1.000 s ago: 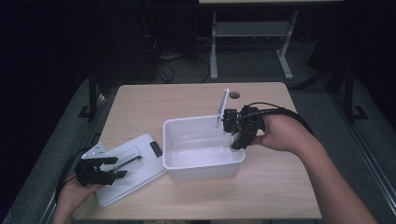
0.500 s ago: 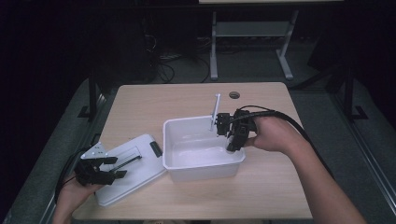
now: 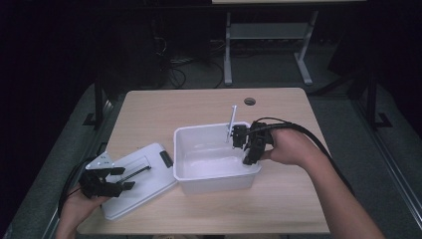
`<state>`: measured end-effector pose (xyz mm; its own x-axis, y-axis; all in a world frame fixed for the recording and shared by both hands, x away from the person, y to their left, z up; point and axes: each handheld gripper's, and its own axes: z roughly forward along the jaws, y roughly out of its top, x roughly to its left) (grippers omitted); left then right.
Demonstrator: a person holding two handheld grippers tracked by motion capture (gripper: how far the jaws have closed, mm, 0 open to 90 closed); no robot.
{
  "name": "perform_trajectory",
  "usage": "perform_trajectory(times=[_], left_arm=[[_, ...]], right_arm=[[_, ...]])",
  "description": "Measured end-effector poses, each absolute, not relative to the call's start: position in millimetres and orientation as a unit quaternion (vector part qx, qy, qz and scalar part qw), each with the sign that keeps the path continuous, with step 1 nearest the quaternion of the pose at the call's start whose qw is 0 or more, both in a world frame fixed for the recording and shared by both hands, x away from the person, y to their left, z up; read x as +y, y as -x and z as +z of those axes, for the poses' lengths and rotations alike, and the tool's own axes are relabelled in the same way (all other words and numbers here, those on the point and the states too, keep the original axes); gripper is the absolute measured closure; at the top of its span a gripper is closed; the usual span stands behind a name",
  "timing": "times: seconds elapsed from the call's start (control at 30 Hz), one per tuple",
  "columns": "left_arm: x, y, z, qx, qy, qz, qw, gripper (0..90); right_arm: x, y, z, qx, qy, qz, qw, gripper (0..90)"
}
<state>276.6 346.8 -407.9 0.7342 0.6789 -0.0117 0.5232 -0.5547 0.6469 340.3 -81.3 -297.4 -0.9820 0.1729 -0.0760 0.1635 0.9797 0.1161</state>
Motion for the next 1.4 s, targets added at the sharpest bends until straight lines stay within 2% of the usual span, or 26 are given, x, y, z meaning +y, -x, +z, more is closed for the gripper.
perform_trajectory(times=[0.8, 0.87, 1.4], left_arm=[[346.8, -275.5, -408.1, 0.343, -0.874, 0.120, 0.322, 31.7], [346.6, -275.9, -408.2, 0.342, -0.875, 0.119, 0.320, 31.8], [345.9, -276.1, -408.5, 0.343, -0.875, 0.116, 0.321, 31.7]], right_arm=[[-77.9, -348.9, -332.0, 0.993, -0.094, 0.068, 0.019, 59.6], [-77.2, -348.2, -334.7, 0.994, -0.090, 0.055, 0.032, 59.5], [-78.5, -354.7, -347.2, 0.992, -0.102, 0.068, 0.020, 59.5]])
